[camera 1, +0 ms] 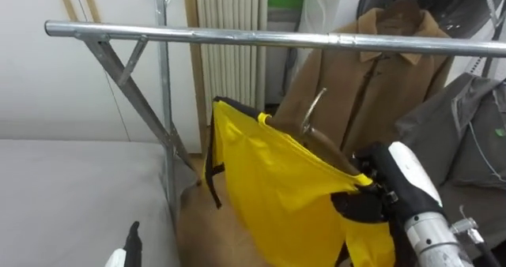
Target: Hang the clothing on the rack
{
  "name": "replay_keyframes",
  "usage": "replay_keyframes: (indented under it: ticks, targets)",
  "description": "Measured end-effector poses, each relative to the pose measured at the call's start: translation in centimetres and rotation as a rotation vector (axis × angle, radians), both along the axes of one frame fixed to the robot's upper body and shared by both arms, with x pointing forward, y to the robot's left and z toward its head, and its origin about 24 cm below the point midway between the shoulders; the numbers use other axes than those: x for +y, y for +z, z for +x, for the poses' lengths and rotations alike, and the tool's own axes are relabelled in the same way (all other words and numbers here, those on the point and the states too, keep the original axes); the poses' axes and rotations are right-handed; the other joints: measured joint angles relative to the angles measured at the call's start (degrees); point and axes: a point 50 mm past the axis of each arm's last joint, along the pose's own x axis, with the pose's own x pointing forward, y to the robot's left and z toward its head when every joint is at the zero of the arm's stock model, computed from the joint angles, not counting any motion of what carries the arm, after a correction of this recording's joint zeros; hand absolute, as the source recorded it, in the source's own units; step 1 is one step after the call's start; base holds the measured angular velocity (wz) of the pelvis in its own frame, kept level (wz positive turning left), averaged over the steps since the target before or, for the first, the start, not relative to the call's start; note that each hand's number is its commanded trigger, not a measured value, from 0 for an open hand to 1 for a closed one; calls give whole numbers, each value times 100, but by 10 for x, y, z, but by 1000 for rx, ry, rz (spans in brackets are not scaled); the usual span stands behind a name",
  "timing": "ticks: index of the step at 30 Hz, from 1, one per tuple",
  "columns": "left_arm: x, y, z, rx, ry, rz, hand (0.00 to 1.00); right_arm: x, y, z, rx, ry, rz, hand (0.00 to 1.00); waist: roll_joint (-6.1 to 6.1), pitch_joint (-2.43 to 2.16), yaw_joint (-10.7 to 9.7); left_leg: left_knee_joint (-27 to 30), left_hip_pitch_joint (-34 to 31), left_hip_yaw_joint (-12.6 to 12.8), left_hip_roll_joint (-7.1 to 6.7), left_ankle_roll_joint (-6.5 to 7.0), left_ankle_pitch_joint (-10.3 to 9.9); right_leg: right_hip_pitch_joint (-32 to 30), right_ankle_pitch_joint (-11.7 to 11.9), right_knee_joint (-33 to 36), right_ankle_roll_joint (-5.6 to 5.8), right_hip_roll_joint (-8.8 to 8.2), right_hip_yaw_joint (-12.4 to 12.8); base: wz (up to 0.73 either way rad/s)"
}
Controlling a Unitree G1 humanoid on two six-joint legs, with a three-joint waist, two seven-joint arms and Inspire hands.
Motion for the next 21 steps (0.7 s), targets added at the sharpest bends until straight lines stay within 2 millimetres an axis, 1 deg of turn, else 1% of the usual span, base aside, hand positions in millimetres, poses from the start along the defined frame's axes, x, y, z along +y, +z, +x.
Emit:
replay_keyframes:
  ticks: [4, 5, 7, 9, 10, 14, 15, 19, 21]
  targets:
    - [0, -4, -7, 24, -15, 3, 0, 3, 23, 11, -92, 9, -17, 100, -11, 1, 84, -1, 34, -69, 6, -2, 1, 93, 0, -4, 0, -4, -90, 8]
    - [0, -5, -9, 29, -16, 3, 0, 4, 25, 12, -102, 12, -17, 100, -16, 2, 89, -1, 38, -83, 7, -2, 1, 102, 0, -4, 0, -7, -122, 13]
    - [1, -7, -10, 39, -16, 2, 0, 5, 34, 15, -145, 17, -16, 100, -60, 27, 140, -2, 38, -153, 8, -12, 7, 146, 0, -49, 0, -17, -228, 15]
    - [1, -7, -11, 42, -15, 1, 0, 6, 39, 17, -170, 23, -17, 100, -96, 45, 164, -2, 21, -207, 4, -21, 13, 167, -1, -97, -3, -31, -301, 16]
    - [1, -7, -11, 41, -15, 1, 0, 6, 41, 17, -180, 28, -15, 100, -109, 46, 238, -1, 14, -223, 2, -23, 15, 151, -5, -106, -9, -35, -320, 11]
    - [1, -7, -11, 40, -17, 3, 0, 4, 43, 18, -186, 36, 1, 100, -136, 44, 355, -1, -5, -327, -17, -24, 17, 191, -5, -182, -10, -49, -395, 12]
    - [1, -7, -11, 40, -18, 6, 0, 3, 45, 18, -190, 37, -2, 100, -137, 45, 415, -1, -9, -334, -21, -24, 17, 193, -5, -185, -10, -54, -406, 6]
    - [3, -7, -11, 42, -19, 11, 0, 3, 54, 30, -206, 39, -10, 100, -158, 49, 447, -5, -9, -344, -27, -24, 17, 201, -5, -188, -9, -67, -469, 1]
    - [2, -7, -11, 44, -21, 8, 0, 3, 53, 33, -195, 41, -5, 100, -174, 49, 481, -9, 6, -343, -27, -24, 16, 213, -5, -181, -9, -66, -474, -2]
